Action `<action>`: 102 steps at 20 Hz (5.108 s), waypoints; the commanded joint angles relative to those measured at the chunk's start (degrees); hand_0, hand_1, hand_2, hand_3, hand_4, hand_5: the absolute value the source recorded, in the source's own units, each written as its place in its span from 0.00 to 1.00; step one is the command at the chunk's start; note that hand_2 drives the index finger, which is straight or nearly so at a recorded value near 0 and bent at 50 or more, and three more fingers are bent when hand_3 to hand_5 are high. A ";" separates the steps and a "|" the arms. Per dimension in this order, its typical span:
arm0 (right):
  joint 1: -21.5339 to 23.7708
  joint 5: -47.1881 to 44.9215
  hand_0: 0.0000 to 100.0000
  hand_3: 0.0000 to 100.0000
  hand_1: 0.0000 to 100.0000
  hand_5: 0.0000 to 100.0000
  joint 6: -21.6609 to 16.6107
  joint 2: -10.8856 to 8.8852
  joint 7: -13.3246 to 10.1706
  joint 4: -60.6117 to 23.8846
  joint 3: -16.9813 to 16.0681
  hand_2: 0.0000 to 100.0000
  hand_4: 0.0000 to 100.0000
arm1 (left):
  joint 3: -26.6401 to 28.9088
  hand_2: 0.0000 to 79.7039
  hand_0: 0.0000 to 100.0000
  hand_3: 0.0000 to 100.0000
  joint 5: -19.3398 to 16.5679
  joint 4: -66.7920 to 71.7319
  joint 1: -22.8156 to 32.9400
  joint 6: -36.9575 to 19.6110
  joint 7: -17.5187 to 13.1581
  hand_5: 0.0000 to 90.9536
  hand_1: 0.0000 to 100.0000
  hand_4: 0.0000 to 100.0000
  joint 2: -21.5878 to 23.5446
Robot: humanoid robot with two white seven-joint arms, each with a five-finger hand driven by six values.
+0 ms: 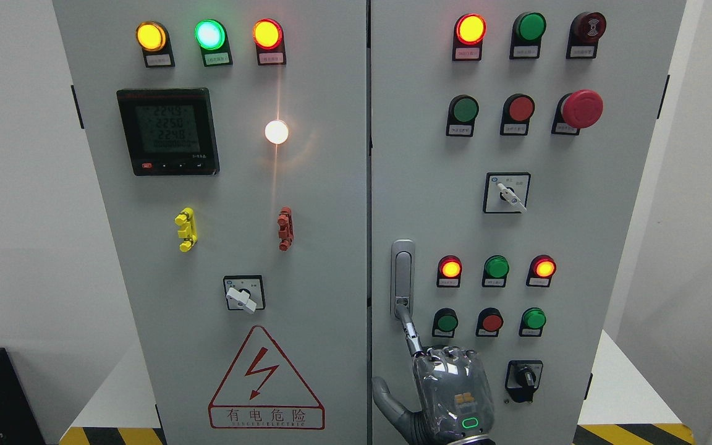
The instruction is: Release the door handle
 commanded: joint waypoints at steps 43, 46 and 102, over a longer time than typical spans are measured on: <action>0.67 -0.09 0.34 1.00 0.24 1.00 0.88 -0.06 0.12 0.73 -0.24 0.04 1.00 | 0.00 0.00 0.12 0.00 -0.02 1.67 -1.50 0.01 0.05 0.00 0.56 0.00 0.00; 0.58 -0.09 0.34 1.00 0.24 1.00 0.88 -0.06 0.12 0.47 0.02 0.04 1.00 | 0.00 0.00 0.12 0.00 -0.02 1.67 -1.50 0.01 0.05 0.00 0.56 0.00 0.00; -0.21 -0.53 0.34 0.85 0.24 1.00 0.53 0.03 0.03 -5.77 0.20 0.22 0.93 | 0.00 0.00 0.12 0.00 0.07 1.67 -1.58 0.01 0.05 0.00 0.56 0.00 0.00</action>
